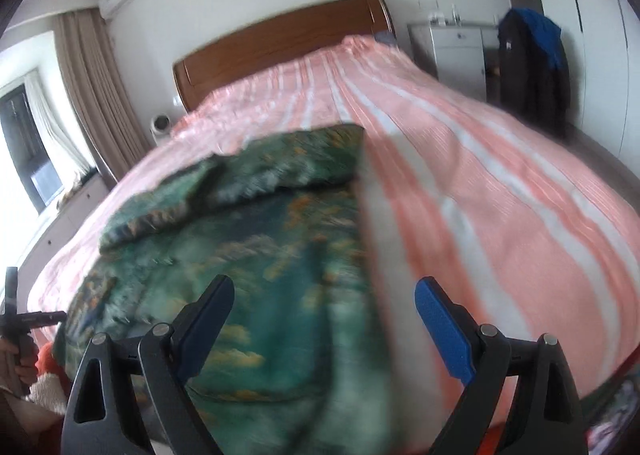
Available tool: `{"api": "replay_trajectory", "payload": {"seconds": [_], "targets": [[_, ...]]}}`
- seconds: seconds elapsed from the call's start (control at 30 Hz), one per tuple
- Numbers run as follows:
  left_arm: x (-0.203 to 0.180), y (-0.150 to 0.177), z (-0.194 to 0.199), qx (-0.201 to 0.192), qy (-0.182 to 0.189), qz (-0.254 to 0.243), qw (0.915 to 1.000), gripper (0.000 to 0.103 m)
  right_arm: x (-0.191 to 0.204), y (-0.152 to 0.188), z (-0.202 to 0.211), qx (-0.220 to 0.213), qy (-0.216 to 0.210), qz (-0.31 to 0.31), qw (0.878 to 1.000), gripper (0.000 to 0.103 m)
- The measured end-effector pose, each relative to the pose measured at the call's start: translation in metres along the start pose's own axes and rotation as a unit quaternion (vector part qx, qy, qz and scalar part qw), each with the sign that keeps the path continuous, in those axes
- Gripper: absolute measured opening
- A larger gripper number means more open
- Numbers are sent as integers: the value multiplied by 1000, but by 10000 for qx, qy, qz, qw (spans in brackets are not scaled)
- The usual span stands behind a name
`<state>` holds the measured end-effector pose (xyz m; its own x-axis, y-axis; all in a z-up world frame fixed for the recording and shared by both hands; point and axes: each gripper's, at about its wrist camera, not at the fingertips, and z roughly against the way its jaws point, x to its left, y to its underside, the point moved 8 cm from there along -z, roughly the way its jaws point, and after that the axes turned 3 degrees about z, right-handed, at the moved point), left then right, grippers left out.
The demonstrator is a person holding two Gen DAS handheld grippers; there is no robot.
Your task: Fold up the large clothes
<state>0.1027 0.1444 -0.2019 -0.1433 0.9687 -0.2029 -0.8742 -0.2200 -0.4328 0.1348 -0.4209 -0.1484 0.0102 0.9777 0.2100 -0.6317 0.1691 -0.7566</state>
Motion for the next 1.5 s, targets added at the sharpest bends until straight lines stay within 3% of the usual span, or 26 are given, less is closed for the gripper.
{"api": "replay_trajectory", "payload": {"seconds": [0.13, 0.23, 0.3, 0.37, 0.43, 0.47, 0.53, 0.6, 0.7, 0.83, 0.93, 0.97, 1.07, 1.17, 1.23, 1.3, 1.37, 1.43, 1.5], "targets": [[3, 11, -13, 201, -159, -238, 9994, 101, -28, 32, -21, 1427, -705, -283, 9869, 91], [5, 19, -18, 381, -149, -233, 9989, 101, -26, 54, -30, 1979, -1030, -280, 9744, 88], [3, 26, -16, 502, -48, -288, 9983, 101, -18, 63, -32, 2168, -1201, -222, 9686, 79], [-1, 36, -16, 799, 85, -440, 9958, 99, -9, 68, -36, 2341, -1405, -298, 9615, 57], [-4, 49, -19, 1116, 139, -578, 9920, 69, -8, 73, -42, 2552, -1198, -225, 9592, 43], [-4, 54, -20, 1189, 1, -709, 9904, 62, -7, 74, -44, 2619, -1129, -174, 9583, 30], [-3, 57, -15, 1188, -131, -880, 9889, 20, -3, 72, -45, 2684, -1235, -211, 9551, 17], [-4, 54, -3, 1149, -2, -803, 9901, 13, 1, 66, -39, 2695, -1374, -242, 9528, 15], [-4, 42, 24, 952, 358, -620, 9929, 10, 10, 50, -23, 2586, -1759, -352, 9492, 14], [-2, 7, 62, 562, 1143, -236, 9916, 10, 19, 12, -6, 2289, -2437, -895, 9382, 13], [-5, -44, 82, 235, 1564, -99, 9874, 9, 27, -39, -7, 1972, -2804, -1132, 9326, 12], [-9, -68, 88, 69, 1593, -145, 9871, 9, 32, -52, -10, 1900, -2838, -1140, 9329, 12], [-25, -145, 88, -365, 1448, -267, 9884, 9, 45, -131, -38, 1437, -2826, -1033, 9428, 11], [-48, -240, 66, -835, 1106, -168, 9902, 16, 49, -199, -81, 1043, -2561, -938, 9564, 11], [-63, -291, 27, -593, 658, -213, 9958, 29, 47, -244, -125, 750, -2274, -983, 9659, 15], [-63, -313, 1, -225, 462, -90, 9986, 47, 37, -272, -174, 720, -2073, -1229, 9679, 36], [-56, -317, -13, 1, 511, 82, 9987, 55, 22, -280, -202, 648, -1738, -1526, 9707, 91], [-42, -320, -10, -316, 313, 46, 9990, 98, 12, -283, -205, 416, -1645, -1605, 9723, 94], [-33, -325, -13, -732, 162, -26, 9972, 102, 7, -280, -209, 522, -1618, -1465, 9745, 94]]}}
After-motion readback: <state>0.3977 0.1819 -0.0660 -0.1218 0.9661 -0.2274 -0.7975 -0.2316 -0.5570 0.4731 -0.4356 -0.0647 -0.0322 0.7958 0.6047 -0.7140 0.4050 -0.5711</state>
